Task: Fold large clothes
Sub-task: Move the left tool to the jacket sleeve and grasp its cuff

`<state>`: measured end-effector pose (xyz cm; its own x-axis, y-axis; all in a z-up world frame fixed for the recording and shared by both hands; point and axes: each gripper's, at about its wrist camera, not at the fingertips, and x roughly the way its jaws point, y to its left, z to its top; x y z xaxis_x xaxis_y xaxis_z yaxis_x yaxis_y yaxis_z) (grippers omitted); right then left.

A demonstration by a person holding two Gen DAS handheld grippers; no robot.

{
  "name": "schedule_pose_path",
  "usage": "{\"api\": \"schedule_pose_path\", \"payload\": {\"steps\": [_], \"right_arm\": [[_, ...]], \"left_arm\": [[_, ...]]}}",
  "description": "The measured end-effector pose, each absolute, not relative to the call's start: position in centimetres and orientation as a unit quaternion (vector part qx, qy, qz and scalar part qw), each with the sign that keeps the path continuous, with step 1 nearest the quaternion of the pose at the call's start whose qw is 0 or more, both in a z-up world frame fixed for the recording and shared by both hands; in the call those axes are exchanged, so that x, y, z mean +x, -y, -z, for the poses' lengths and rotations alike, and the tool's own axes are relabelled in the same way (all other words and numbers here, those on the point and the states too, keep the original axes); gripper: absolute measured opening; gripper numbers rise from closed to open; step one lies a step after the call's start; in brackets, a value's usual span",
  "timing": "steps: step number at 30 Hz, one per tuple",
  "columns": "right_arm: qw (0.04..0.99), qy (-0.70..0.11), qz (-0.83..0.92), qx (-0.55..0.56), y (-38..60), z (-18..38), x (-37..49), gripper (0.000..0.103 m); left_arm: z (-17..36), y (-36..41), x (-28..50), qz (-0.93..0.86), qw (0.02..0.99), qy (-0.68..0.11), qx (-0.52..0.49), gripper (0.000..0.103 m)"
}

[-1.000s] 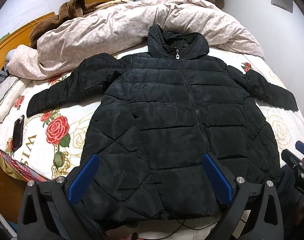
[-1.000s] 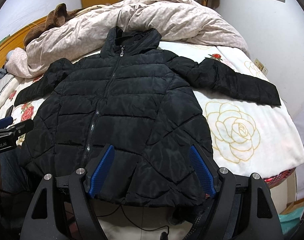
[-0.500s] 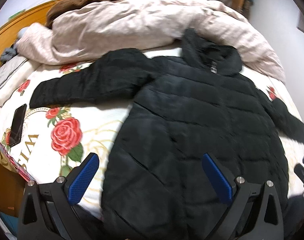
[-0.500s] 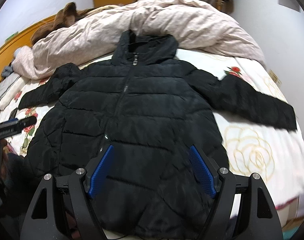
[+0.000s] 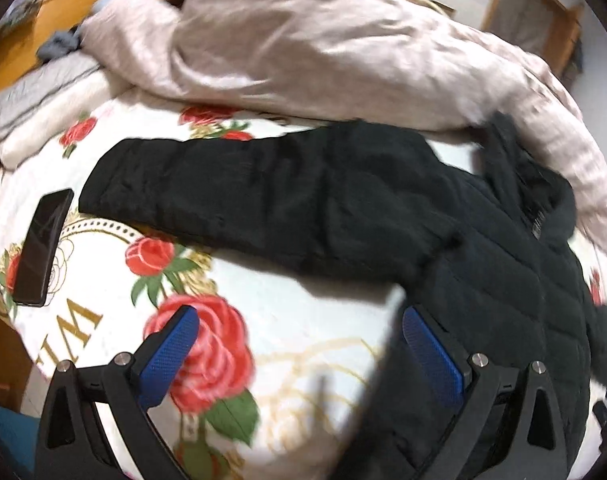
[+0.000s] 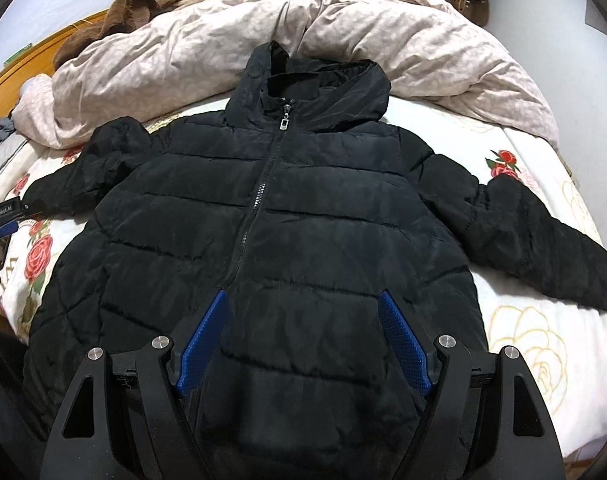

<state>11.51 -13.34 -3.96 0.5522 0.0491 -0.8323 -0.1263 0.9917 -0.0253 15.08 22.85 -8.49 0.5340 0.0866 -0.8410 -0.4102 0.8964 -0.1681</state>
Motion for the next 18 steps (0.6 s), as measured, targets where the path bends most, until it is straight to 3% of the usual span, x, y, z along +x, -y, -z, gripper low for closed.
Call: {"api": "schedule_pose_path", "payload": {"steps": [18], "right_arm": [[0.851,-0.523,-0.037,-0.037,13.9,8.7,15.6,0.077]], "left_arm": [[16.1,-35.6,20.2,-0.256,0.823,-0.436,-0.258,0.094]]}}
